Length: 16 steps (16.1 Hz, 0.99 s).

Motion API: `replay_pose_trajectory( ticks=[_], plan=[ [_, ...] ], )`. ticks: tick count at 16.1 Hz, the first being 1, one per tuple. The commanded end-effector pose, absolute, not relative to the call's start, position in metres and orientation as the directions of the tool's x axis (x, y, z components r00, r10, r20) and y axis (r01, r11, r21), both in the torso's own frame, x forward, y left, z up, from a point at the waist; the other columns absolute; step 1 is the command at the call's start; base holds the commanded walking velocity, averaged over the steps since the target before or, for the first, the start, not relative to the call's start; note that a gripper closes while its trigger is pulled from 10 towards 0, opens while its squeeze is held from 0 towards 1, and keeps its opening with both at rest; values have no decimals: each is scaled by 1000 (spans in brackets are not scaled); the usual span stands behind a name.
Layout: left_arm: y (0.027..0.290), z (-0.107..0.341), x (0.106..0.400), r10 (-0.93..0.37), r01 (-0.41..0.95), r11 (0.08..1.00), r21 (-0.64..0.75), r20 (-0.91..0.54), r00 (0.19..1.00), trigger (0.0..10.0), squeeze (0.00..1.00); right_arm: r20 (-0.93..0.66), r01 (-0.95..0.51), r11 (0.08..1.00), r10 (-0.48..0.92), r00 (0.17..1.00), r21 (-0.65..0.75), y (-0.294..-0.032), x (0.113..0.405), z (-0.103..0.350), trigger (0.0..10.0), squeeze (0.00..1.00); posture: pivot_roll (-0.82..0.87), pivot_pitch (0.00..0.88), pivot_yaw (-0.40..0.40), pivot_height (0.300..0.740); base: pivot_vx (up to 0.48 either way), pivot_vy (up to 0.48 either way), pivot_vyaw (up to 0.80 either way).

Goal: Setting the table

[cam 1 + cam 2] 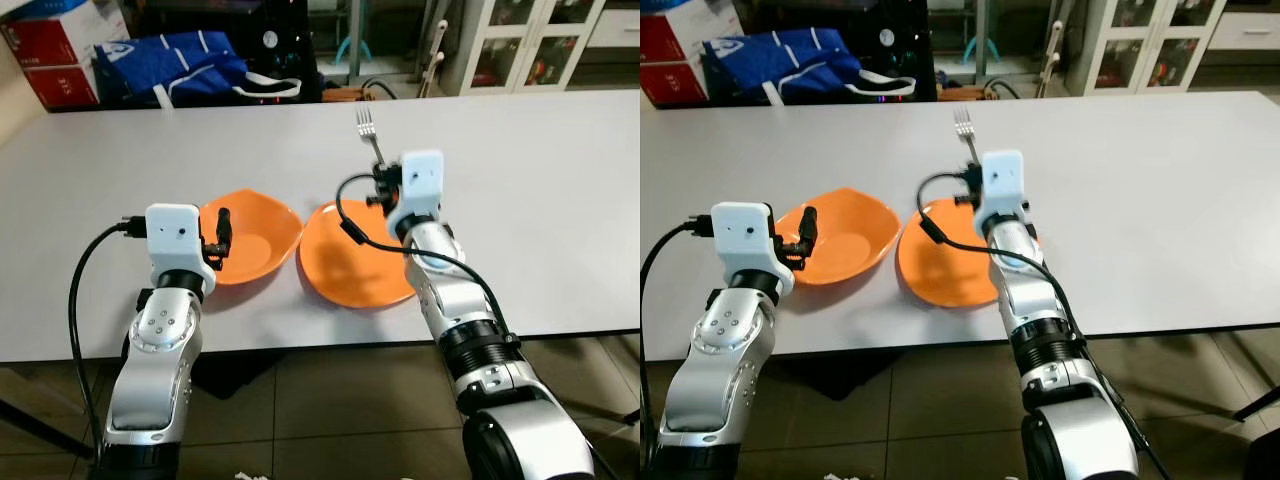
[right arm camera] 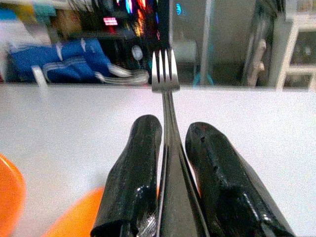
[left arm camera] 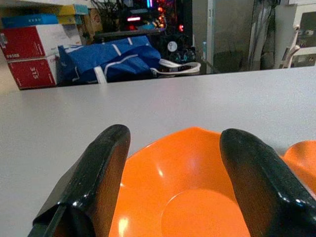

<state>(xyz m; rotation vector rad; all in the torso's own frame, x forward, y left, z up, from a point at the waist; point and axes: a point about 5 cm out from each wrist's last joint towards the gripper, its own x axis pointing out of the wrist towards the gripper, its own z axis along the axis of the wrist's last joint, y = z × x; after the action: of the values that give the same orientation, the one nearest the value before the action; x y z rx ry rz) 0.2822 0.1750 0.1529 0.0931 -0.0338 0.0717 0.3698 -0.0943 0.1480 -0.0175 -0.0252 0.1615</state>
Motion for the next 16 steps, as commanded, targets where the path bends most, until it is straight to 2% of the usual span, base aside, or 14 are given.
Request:
replay_pose_trajectory(
  ticks=[1,6,16],
  plan=[
    [175,153,280,65,-68,993,97,31,997,10000,0,11,-151,988,151,988,-8,-94,373,149,10000,0,-36,0,60,740,0,0,0],
    [175,151,278,60,-62,994,94,17,998,10000,0,-115,-104,994,101,988,-25,-102,368,115,10000,0,-35,0,67,740,0,0,0],
    [173,150,275,47,-47,994,94,1,999,10000,0,-247,-67,997,57,967,-30,-109,347,70,10000,0,-46,3,83,740,0,0,0]
  ],
)
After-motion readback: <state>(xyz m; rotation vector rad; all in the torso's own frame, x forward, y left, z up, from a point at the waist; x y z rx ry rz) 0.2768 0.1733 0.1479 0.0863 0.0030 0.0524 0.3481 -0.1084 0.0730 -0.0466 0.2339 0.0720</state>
